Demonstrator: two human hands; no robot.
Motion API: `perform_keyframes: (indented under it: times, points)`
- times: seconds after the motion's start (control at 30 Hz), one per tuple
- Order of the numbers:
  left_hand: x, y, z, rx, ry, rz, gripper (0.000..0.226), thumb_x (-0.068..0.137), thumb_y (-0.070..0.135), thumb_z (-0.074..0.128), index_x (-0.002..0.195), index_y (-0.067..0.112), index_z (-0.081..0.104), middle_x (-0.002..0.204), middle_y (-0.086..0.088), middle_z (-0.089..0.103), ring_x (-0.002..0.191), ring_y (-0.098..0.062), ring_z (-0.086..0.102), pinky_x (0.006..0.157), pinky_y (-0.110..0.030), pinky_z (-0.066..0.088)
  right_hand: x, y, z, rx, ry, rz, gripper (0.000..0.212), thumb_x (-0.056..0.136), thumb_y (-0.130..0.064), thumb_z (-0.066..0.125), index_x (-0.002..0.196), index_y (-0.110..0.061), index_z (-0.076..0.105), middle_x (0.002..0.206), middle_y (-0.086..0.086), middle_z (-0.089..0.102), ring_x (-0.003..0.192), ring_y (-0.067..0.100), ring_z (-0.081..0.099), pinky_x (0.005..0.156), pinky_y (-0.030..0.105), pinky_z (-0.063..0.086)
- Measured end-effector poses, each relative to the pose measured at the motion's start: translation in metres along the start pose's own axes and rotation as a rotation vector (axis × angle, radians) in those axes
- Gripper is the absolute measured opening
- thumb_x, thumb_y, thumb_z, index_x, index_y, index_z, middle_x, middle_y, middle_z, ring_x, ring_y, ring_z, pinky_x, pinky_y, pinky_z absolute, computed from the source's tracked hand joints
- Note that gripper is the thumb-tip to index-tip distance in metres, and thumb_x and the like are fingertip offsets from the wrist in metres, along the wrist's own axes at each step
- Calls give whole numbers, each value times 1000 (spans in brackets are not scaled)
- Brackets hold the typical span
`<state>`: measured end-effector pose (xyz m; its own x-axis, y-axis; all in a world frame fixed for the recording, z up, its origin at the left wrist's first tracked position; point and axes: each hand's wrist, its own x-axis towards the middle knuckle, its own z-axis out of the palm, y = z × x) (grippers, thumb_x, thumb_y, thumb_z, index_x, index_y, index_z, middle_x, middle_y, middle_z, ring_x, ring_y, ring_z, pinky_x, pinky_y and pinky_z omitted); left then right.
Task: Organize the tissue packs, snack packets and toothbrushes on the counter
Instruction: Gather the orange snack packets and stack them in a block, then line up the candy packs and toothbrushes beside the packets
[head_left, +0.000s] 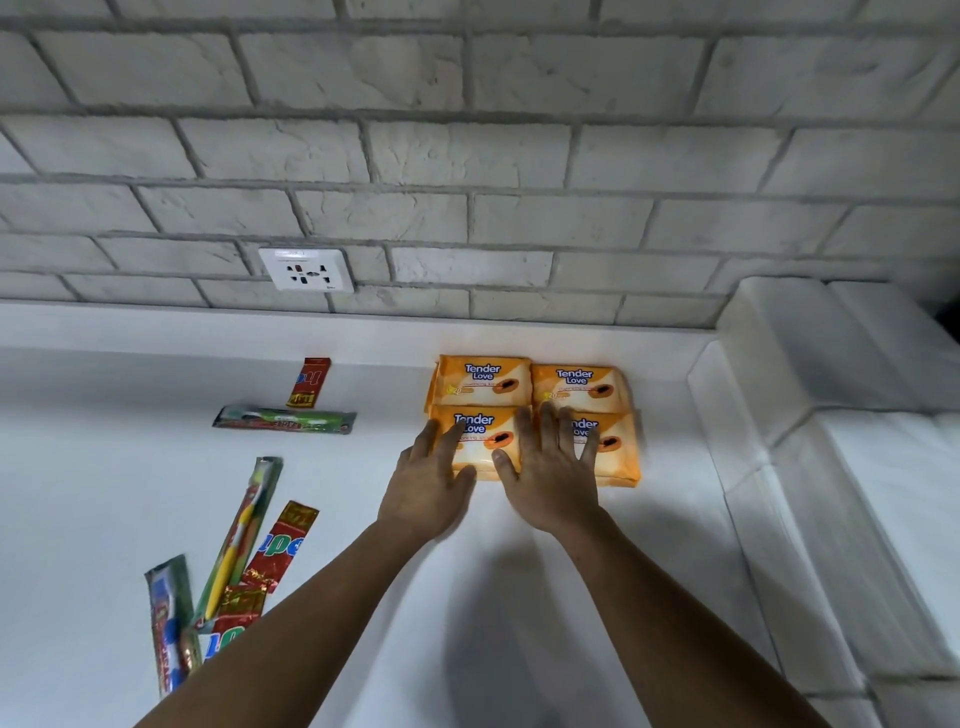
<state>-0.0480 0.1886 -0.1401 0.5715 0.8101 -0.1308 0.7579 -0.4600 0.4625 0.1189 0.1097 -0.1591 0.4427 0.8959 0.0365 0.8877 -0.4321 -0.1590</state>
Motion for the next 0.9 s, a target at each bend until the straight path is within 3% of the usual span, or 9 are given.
perform_keyframes:
  times: [0.2, 0.37, 0.6, 0.7, 0.77, 0.9]
  points:
    - [-2, -9, -5, -72, -9, -2, 74, 94, 66, 46, 159, 42, 20, 170, -5, 26, 144, -41, 44, 109, -59, 49, 0, 2, -5, 31, -1, -15, 85, 93, -71, 3, 162, -24, 15, 169, 12, 21, 156, 39, 13, 119, 73, 6]
    - [-24, -13, -27, -82, 58, -70, 75, 101, 55, 54, 164, 38, 17, 174, -4, 10, 157, -36, 20, 120, -55, 31, -4, -1, -15, 53, 70, 0, 80, 98, -67, 13, 163, -20, 15, 169, 14, 21, 157, 38, 11, 120, 71, 13]
    - [-72, -49, -60, -68, 202, -149, 72, 101, 52, 57, 163, 38, 22, 173, -4, 18, 156, -32, 24, 123, -49, 28, -18, -42, -32, 164, 81, -117, 81, 95, -65, 15, 164, -23, 15, 172, 8, 9, 159, 29, 0, 123, 63, 4]
    - [-90, -70, -72, -69, 207, -202, 73, 101, 50, 57, 164, 36, 23, 173, -6, 17, 153, -35, 30, 124, -48, 23, -27, -68, -36, 202, 77, -170, 78, 97, -63, 22, 163, -24, 17, 172, 6, 6, 159, 27, -3, 124, 61, 4]
    - [-101, -87, -79, -78, 214, -218, 72, 101, 47, 58, 164, 34, 24, 173, -8, 18, 156, -35, 23, 125, -47, 22, -34, -88, -36, 212, 62, -200, 74, 100, -60, 27, 164, -24, 16, 172, 6, 5, 159, 27, -4, 124, 61, 4]
    - [-112, -125, -93, -94, 219, -230, 71, 102, 47, 58, 163, 33, 26, 172, -6, 20, 155, -34, 23, 122, -49, 28, -42, -129, -34, 219, 28, -221, 70, 103, -55, 31, 164, -24, 14, 173, 3, 4, 159, 24, -5, 125, 60, 1]
